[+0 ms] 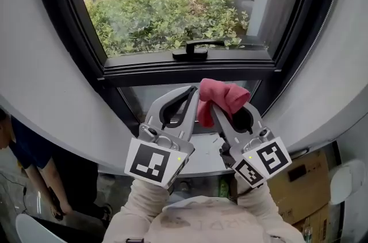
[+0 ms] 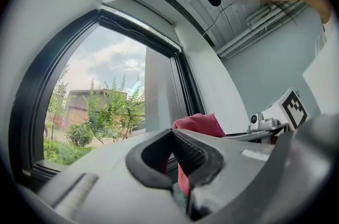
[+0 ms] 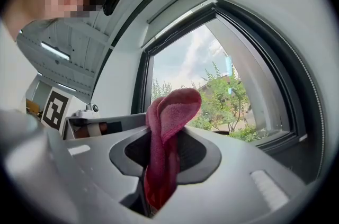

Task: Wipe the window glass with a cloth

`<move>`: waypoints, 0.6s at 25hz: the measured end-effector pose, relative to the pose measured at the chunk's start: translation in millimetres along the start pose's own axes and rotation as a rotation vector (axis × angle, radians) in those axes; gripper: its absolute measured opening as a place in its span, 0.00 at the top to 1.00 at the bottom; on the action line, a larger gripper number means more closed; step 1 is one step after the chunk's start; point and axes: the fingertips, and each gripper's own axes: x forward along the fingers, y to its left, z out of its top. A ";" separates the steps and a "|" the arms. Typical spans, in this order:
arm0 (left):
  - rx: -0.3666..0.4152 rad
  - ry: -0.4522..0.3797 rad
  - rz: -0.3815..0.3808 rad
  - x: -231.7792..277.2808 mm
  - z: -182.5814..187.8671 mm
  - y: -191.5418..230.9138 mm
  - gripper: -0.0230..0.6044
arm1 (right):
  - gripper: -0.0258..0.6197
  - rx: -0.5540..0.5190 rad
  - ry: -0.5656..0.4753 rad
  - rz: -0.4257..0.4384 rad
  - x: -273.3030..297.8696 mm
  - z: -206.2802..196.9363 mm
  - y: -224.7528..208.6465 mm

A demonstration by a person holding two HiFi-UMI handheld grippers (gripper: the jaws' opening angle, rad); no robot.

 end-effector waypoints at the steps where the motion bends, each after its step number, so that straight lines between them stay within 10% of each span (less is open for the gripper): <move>1: 0.005 -0.001 -0.010 3.1 0.0 8.8 0.96 | 0.76 -0.001 -0.002 -0.009 8.6 -0.5 -0.6; 15: -0.022 -0.041 -0.068 51.7 -9.1 66.9 0.96 | 0.76 -0.040 0.013 -0.103 68.0 -5.5 -33.0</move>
